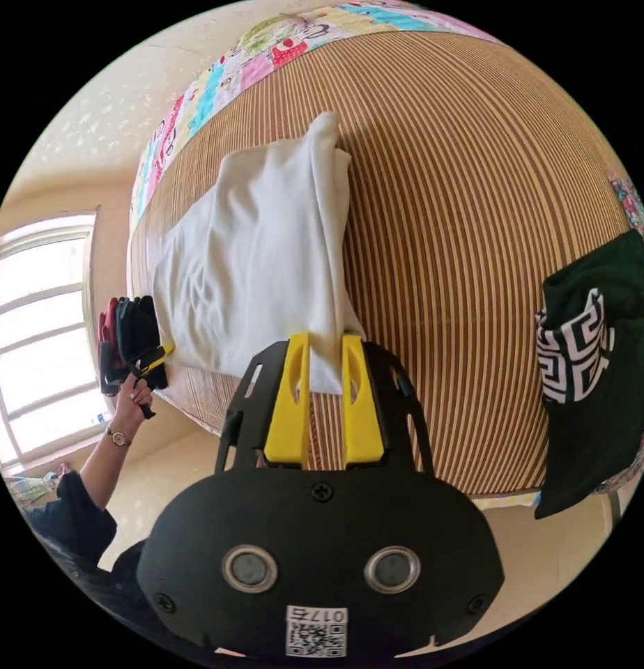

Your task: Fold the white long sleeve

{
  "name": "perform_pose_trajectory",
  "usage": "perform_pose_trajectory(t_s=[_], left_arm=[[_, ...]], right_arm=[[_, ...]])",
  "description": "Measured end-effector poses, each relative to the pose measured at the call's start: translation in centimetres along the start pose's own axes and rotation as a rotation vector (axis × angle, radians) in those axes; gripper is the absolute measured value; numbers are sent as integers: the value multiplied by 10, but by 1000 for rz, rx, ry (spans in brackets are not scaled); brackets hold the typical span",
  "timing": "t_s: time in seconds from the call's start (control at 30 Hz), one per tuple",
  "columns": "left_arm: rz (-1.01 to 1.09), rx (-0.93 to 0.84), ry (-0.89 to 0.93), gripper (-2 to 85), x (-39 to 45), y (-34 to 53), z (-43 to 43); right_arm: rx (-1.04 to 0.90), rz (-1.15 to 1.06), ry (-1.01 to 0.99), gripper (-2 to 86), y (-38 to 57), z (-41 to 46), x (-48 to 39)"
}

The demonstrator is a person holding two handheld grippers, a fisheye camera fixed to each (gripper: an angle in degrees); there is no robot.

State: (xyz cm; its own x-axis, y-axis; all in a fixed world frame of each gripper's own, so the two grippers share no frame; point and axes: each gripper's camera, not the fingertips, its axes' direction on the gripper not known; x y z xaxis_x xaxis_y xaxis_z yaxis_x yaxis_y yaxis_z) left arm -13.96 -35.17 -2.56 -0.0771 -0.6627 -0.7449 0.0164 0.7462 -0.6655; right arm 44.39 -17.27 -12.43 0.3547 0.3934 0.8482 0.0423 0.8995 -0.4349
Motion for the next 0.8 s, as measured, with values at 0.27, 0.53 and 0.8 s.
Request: perform_pose_trajectory(t_s=[0.27,0.53,0.8], left_arm=[[-163,222,104,84,-29,86,-24],[135,307,-4,116,57,-59,-12],[143,249,-63,11,31,-129,53]], right_arm=[[90,29,62,56,64,-10,-5],[237,-73,101,94,-41,7,-46],[230,-45,173,47,-66,63,-52]])
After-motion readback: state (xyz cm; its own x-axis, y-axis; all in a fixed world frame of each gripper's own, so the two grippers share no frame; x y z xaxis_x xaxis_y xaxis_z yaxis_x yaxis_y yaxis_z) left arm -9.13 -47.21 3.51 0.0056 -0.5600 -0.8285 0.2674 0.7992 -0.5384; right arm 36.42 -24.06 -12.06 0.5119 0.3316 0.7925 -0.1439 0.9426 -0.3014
